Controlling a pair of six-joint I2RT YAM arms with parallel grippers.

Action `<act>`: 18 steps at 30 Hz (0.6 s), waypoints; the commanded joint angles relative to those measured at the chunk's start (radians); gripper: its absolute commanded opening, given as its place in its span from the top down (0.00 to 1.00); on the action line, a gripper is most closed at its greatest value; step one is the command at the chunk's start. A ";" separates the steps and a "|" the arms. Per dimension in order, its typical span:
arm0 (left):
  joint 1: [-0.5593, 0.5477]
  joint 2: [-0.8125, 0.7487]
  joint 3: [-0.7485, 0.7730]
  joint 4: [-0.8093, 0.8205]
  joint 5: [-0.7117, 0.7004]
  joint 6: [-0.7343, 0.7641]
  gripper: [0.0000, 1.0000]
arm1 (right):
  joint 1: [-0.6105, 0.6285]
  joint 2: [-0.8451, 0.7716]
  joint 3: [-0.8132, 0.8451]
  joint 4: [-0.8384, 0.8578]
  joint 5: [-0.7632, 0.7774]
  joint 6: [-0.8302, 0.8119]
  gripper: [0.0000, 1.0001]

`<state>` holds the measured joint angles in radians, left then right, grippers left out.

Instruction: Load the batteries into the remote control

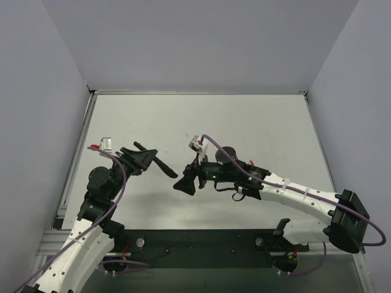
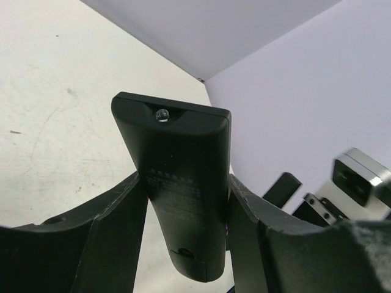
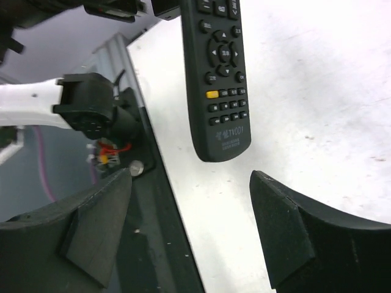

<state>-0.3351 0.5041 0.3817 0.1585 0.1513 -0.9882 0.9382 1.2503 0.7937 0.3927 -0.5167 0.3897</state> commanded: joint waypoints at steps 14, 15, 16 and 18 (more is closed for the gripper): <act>-0.039 0.037 0.114 -0.197 -0.098 0.056 1.00 | 0.212 0.182 0.228 -0.149 0.475 -0.408 0.36; -0.039 0.036 0.114 -0.197 -0.099 0.056 1.00 | 0.221 0.208 0.236 -0.152 0.483 -0.411 0.36; -0.041 0.036 0.115 -0.197 -0.098 0.054 1.00 | 0.226 0.219 0.249 -0.155 0.503 -0.414 0.37; -0.041 0.034 0.117 -0.198 -0.096 0.054 1.00 | 0.237 0.247 0.256 -0.150 0.514 -0.419 0.41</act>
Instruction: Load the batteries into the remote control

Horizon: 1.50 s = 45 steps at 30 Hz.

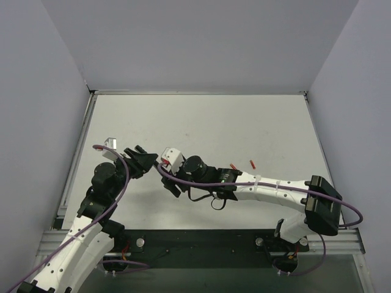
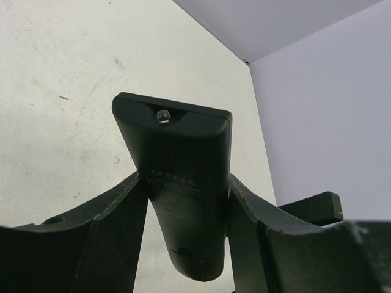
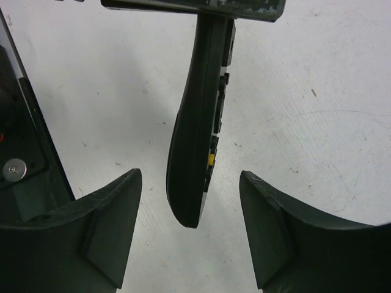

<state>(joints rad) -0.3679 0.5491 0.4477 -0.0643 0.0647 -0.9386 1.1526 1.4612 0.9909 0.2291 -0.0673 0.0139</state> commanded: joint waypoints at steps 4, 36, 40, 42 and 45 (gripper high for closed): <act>-0.008 -0.014 0.051 0.024 -0.002 0.001 1.00 | 0.038 0.053 0.066 0.027 0.100 -0.034 0.58; 0.024 0.006 -0.113 0.865 0.418 -0.055 0.14 | -0.284 -0.325 -0.233 0.509 -0.695 0.573 1.00; 0.024 0.046 -0.110 0.949 0.426 -0.101 0.14 | -0.284 -0.308 -0.232 0.578 -0.733 0.620 1.00; 0.023 0.060 -0.095 0.942 0.435 -0.100 0.14 | -0.281 -0.297 -0.225 0.585 -0.747 0.630 1.00; 0.023 0.064 -0.087 0.954 0.432 -0.111 0.14 | -0.275 -0.285 -0.213 0.585 -0.758 0.632 1.00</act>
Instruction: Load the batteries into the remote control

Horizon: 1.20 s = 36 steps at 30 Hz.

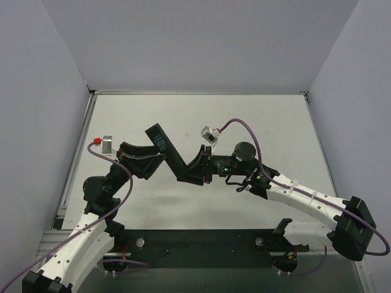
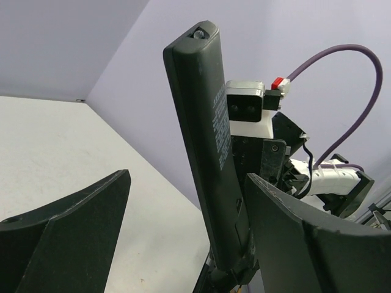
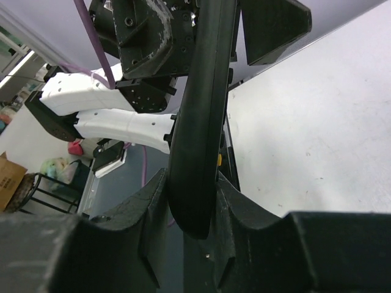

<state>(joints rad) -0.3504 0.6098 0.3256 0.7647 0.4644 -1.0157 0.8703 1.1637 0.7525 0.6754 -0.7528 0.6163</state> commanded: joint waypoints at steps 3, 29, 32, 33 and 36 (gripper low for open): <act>0.004 0.008 0.044 0.133 0.039 -0.049 0.15 | 0.013 0.027 0.028 0.142 -0.079 0.034 1.00; -0.007 -0.025 0.024 0.088 0.028 -0.069 0.88 | 0.025 0.119 0.057 0.155 -0.128 0.037 1.00; -0.007 -0.060 0.033 -0.009 -0.003 -0.006 1.00 | 0.026 0.108 0.057 0.098 -0.097 -0.007 0.83; -0.007 -0.073 0.041 -0.060 -0.013 0.023 1.00 | 0.027 0.103 0.056 0.063 -0.089 -0.022 0.78; -0.007 -0.111 0.127 -0.353 -0.053 0.175 1.00 | 0.029 0.065 0.059 -0.058 -0.019 -0.120 0.48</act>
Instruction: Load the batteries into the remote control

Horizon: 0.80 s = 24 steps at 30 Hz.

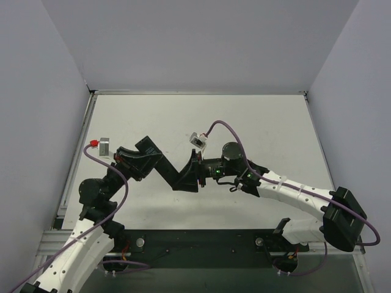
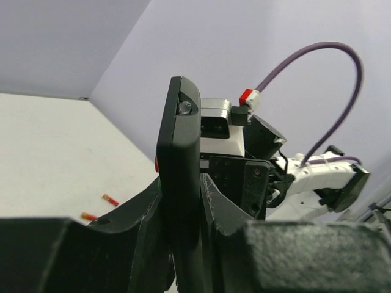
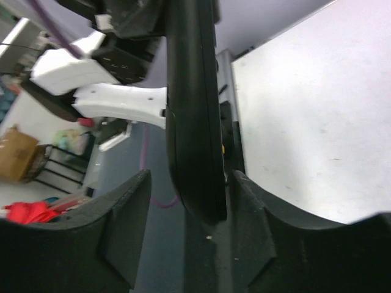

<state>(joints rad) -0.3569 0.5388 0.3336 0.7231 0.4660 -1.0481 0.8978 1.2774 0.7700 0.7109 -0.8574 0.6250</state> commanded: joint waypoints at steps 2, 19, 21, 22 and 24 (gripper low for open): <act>0.001 -0.046 0.188 -0.481 -0.078 0.305 1.00 | 0.019 -0.088 0.048 -0.181 0.139 -0.265 0.38; 0.012 0.105 0.305 -0.765 0.013 0.640 1.00 | 0.167 -0.162 0.121 -0.439 0.351 -0.913 0.00; 0.021 0.116 0.294 -0.737 0.049 0.643 1.00 | 0.194 -0.121 0.155 -0.461 0.389 -0.982 0.00; 0.024 0.122 0.289 -0.705 0.065 0.643 1.00 | 0.211 -0.109 0.160 -0.458 0.405 -1.010 0.00; 0.039 0.124 0.277 -0.694 0.094 0.643 1.00 | 0.256 -0.075 0.172 -0.443 0.454 -1.074 0.00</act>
<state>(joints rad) -0.3412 0.6632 0.6083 -0.0792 0.4736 -0.4473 1.0901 1.1576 0.8864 0.2558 -0.4675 -0.2760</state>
